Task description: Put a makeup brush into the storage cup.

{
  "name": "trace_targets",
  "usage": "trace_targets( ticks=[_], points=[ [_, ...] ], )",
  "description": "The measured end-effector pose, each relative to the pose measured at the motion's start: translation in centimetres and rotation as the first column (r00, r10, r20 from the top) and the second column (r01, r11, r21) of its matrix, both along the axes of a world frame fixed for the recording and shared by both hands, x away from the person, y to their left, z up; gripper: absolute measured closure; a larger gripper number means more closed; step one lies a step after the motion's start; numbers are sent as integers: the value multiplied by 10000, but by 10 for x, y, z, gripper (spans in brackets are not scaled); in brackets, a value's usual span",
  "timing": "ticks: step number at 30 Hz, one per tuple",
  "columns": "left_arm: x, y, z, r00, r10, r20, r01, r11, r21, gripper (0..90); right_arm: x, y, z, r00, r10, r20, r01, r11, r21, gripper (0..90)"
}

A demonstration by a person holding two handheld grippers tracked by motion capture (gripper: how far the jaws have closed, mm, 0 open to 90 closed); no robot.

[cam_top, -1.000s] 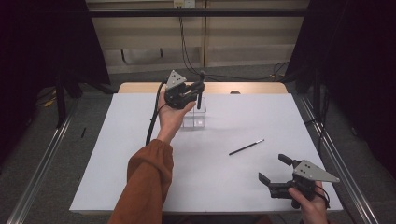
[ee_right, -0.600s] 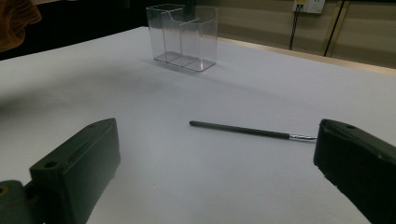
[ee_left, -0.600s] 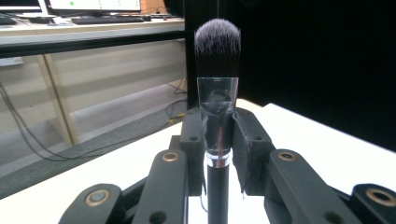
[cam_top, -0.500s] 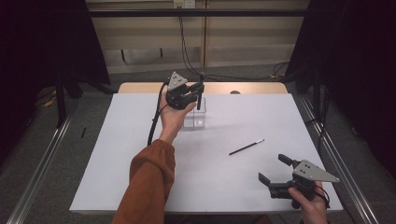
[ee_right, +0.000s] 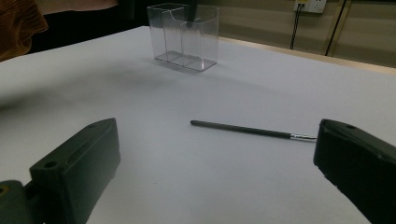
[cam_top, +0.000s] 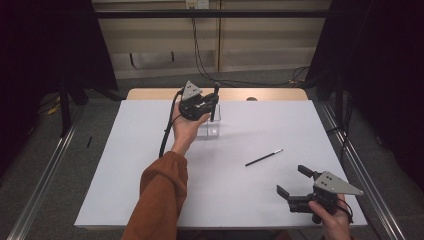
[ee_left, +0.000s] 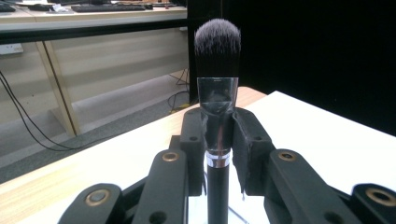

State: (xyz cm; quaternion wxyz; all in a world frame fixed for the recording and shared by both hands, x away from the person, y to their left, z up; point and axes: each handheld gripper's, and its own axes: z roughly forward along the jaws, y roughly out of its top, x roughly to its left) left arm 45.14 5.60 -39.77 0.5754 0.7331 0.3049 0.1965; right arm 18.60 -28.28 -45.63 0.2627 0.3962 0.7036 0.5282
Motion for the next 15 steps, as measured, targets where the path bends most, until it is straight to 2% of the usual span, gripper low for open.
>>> trace_targets(
  ticks=[5, 15],
  points=[
    [1, 0, -7, 9998, -97, -164, 99, 9998, 158, 756, 0, 0, 0, 10000, -7, -6, 7, 10000, -3, 2],
    [0, 0, -14, 9993, -145, -332, 150, 9998, 165, 756, 0, 0, 0, 10000, 6, -14, -6, 10000, -32, 2]
  ],
)
